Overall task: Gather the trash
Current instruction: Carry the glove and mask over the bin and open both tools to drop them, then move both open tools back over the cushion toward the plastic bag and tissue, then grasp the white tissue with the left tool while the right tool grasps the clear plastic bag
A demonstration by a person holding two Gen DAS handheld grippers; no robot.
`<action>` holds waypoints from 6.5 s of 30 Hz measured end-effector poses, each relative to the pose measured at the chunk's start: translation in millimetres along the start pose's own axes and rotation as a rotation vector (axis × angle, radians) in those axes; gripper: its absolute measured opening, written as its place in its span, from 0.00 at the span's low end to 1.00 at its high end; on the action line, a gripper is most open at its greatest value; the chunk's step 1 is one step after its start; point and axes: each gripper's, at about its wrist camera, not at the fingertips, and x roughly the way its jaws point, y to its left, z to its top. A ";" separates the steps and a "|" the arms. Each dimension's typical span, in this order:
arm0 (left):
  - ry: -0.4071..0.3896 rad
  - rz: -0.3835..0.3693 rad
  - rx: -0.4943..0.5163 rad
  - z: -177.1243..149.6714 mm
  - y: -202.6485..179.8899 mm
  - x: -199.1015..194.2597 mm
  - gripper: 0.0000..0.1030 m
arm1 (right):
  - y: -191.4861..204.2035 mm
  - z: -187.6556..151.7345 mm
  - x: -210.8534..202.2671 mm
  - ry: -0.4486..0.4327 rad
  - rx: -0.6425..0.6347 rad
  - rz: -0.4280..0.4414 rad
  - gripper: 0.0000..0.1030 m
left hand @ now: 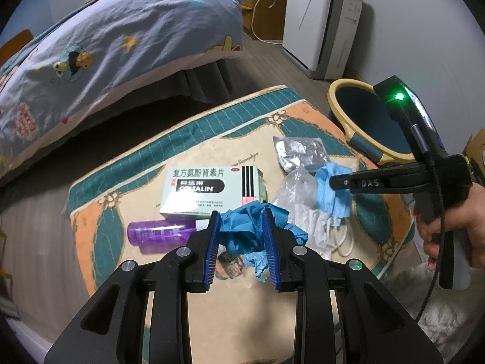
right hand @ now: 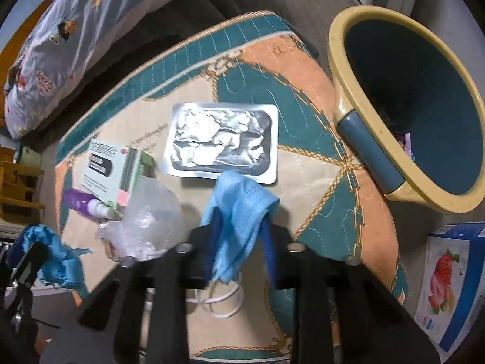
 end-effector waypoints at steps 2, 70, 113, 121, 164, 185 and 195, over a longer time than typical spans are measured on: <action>-0.010 -0.003 -0.001 3.0 -1.2 -2.0 0.28 | 0.2 0.2 -9.5 -0.022 0.010 0.010 0.15; -0.269 -0.197 0.235 143.7 -206.6 57.1 0.44 | -190.5 61.9 -171.8 -0.498 0.226 -0.126 0.12; -0.271 0.020 0.117 100.1 -77.3 -15.1 0.92 | -86.1 52.5 -176.2 -0.452 0.122 -0.092 0.94; -0.259 0.102 0.051 75.3 -14.3 -31.3 0.92 | -42.1 53.7 -153.7 -0.413 0.068 -0.061 0.94; -0.153 0.207 -0.001 33.3 70.8 -19.8 0.92 | 75.8 0.6 -1.5 0.091 -0.107 0.034 0.48; -0.110 0.121 0.012 28.9 51.0 -6.0 0.92 | 69.2 30.4 -76.3 -0.144 -0.150 0.070 0.07; 0.024 -0.008 0.189 2.0 -29.4 44.2 0.92 | 25.9 49.2 -102.7 -0.224 -0.095 0.028 0.07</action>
